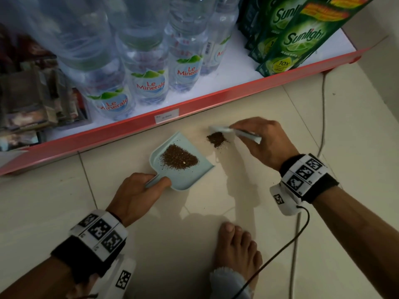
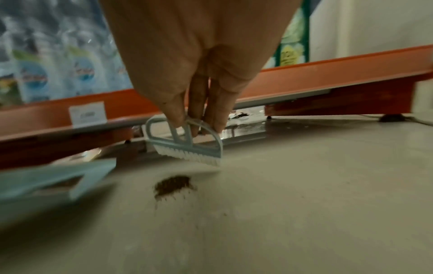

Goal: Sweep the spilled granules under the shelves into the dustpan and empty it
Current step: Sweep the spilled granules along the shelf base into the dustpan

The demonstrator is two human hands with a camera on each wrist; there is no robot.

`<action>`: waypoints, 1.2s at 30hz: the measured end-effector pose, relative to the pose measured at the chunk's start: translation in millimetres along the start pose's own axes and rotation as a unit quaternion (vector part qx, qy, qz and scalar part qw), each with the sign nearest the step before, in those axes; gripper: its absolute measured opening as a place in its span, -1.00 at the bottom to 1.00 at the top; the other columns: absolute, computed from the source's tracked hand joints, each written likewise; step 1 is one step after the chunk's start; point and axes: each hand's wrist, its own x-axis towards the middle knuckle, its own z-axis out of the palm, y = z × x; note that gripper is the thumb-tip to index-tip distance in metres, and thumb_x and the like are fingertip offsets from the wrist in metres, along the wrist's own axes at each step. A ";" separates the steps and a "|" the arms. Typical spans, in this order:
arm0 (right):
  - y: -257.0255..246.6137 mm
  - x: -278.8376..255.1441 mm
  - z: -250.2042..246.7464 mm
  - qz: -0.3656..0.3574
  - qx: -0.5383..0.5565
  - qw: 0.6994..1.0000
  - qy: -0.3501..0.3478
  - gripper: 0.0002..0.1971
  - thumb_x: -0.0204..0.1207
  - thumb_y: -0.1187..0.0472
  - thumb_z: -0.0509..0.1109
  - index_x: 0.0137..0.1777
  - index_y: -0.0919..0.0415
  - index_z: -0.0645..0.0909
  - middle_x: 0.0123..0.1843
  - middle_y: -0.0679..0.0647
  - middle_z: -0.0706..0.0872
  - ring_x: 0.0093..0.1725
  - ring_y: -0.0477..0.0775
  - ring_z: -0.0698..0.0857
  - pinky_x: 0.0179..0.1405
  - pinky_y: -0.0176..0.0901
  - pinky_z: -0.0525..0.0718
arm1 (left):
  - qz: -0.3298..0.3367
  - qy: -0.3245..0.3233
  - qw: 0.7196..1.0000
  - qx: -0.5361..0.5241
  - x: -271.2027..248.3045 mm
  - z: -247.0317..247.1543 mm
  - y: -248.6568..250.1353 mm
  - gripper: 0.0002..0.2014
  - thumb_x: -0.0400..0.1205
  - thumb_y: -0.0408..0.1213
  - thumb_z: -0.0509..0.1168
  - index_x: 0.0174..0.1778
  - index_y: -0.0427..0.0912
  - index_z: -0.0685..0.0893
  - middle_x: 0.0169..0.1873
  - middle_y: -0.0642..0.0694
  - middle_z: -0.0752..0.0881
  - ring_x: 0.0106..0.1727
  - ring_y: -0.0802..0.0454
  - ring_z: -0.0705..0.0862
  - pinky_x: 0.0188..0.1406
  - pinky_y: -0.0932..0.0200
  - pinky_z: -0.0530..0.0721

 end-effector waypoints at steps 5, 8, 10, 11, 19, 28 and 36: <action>-3.2 1.9 -5.0 0.151 -0.002 0.983 0.101 -0.79 0.56 0.18 0.44 0.16 0.12 0.78 -0.04 0.09 0.84 -0.11 0.10 0.80 -0.13 0.10 0.81 | 0.001 -0.002 1.000 0.027 5.6 7.6 7.9 -0.58 0.37 0.21 0.25 -0.53 -0.07 0.39 -0.59 0.04 0.41 -0.49 0.01 0.40 -0.37 0.10 0.39; -4.8 4.5 -8.3 0.198 -0.028 0.975 0.100 -0.76 0.61 -0.02 0.37 0.09 0.07 0.78 -0.10 -0.02 0.84 -0.20 0.06 0.80 -0.20 0.10 0.81 | 0.000 0.012 0.999 0.043 10.0 10.6 13.1 -0.55 0.41 0.18 0.27 -0.58 -0.07 0.36 -0.66 0.10 0.40 -0.51 0.02 0.41 -0.39 0.11 0.40; -3.1 5.9 -10.9 0.183 -0.061 0.975 0.107 -0.68 0.65 -0.07 0.31 0.08 0.13 0.78 -0.08 0.01 0.75 -0.22 0.13 0.73 -0.29 0.13 0.76 | 0.006 0.023 0.998 0.057 13.1 13.0 15.2 -0.52 0.50 0.12 0.33 -0.60 -0.09 0.37 -0.69 0.09 0.42 -0.54 0.04 0.44 -0.40 0.11 0.43; -2.1 6.3 -11.6 0.173 -0.069 0.976 0.112 -0.68 0.66 -0.05 0.31 0.11 0.15 0.78 -0.07 0.03 0.68 -0.19 0.15 0.70 -0.31 0.16 0.75 | 0.006 0.028 0.997 0.066 14.6 13.9 15.7 -0.51 0.53 0.09 0.35 -0.60 -0.09 0.38 -0.70 0.09 0.43 -0.54 0.04 0.45 -0.40 0.12 0.44; -18.1 4.2 9.4 0.123 -0.132 0.979 0.095 -0.75 0.64 0.07 0.32 0.15 0.07 0.80 -0.11 0.04 0.72 -0.24 0.14 0.70 -0.39 -0.17 0.63 | -0.023 -0.021 0.994 0.104 19.5 19.9 25.6 -0.51 0.40 0.25 0.21 -0.54 -0.14 0.50 -0.58 0.04 0.57 -0.45 0.01 0.58 -0.37 0.14 0.51; -41.0 -22.9 32.4 0.079 -0.173 0.982 0.005 -0.72 0.60 0.02 0.29 0.17 0.08 0.73 0.09 0.02 0.81 -0.04 0.12 0.78 -0.36 -0.13 0.67 | -0.045 -0.046 0.993 0.102 26.5 30.4 38.2 -0.55 0.58 0.10 0.30 -0.53 -0.10 0.45 -0.54 0.01 0.56 -0.44 0.00 0.55 -0.38 0.15 0.45; -47.4 -23.4 12.8 0.078 -0.028 0.996 0.026 -0.77 0.64 0.11 0.34 0.16 0.11 0.79 0.08 -0.01 0.84 -0.07 0.06 0.81 -0.17 0.07 0.78 | -0.070 -0.064 0.991 0.091 29.0 36.1 43.9 -0.58 0.58 0.10 0.30 -0.44 -0.14 0.52 -0.43 -0.05 0.62 -0.30 -0.09 0.63 -0.23 0.10 0.54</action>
